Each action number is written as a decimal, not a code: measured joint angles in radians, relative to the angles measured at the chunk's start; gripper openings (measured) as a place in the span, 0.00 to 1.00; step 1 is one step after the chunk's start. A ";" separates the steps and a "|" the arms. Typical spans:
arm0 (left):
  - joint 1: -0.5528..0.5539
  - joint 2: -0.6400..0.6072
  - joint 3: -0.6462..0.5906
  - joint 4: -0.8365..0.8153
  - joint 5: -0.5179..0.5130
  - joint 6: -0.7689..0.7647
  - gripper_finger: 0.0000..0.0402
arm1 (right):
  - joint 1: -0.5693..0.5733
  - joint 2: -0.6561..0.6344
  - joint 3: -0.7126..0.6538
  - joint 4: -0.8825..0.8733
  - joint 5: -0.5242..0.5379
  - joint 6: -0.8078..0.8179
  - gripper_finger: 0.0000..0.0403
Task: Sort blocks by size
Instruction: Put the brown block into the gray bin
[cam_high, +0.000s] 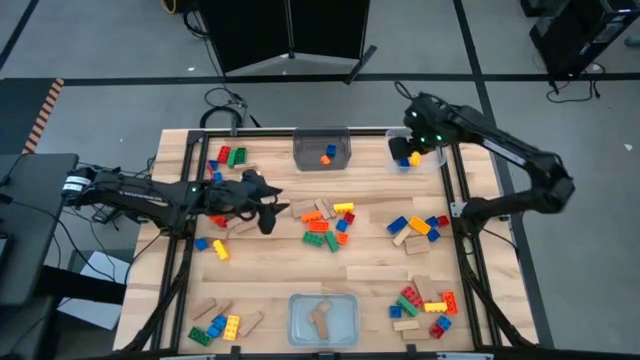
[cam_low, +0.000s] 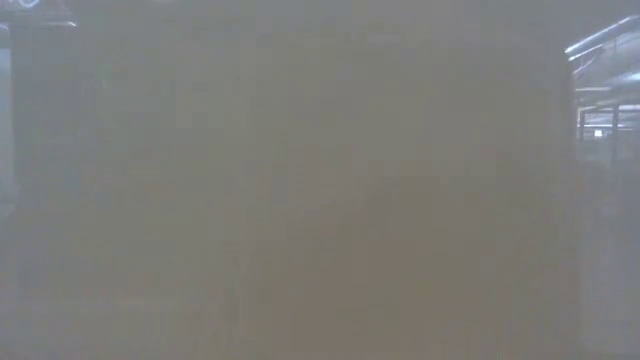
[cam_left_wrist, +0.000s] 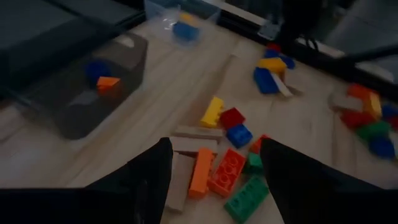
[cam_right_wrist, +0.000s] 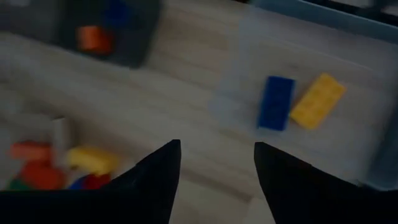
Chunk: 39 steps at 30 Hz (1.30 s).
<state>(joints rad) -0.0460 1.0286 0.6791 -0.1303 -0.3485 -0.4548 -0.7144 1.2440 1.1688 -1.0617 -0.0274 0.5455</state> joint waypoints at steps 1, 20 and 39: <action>0.012 0.000 0.016 -0.031 0.000 -0.027 0.62 | 0.033 -0.027 0.000 0.000 0.001 0.015 0.54; 0.548 0.021 0.268 -0.734 0.178 0.058 0.62 | 0.534 -0.134 0.000 -0.052 0.171 0.238 0.49; 0.935 0.474 0.376 -0.719 0.355 0.678 0.62 | 0.590 -0.134 0.000 0.049 0.348 0.466 0.48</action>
<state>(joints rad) 0.8886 1.5023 1.0553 -0.8498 0.0067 0.2233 -0.1242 1.1103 1.1690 -1.0129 0.3210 1.0111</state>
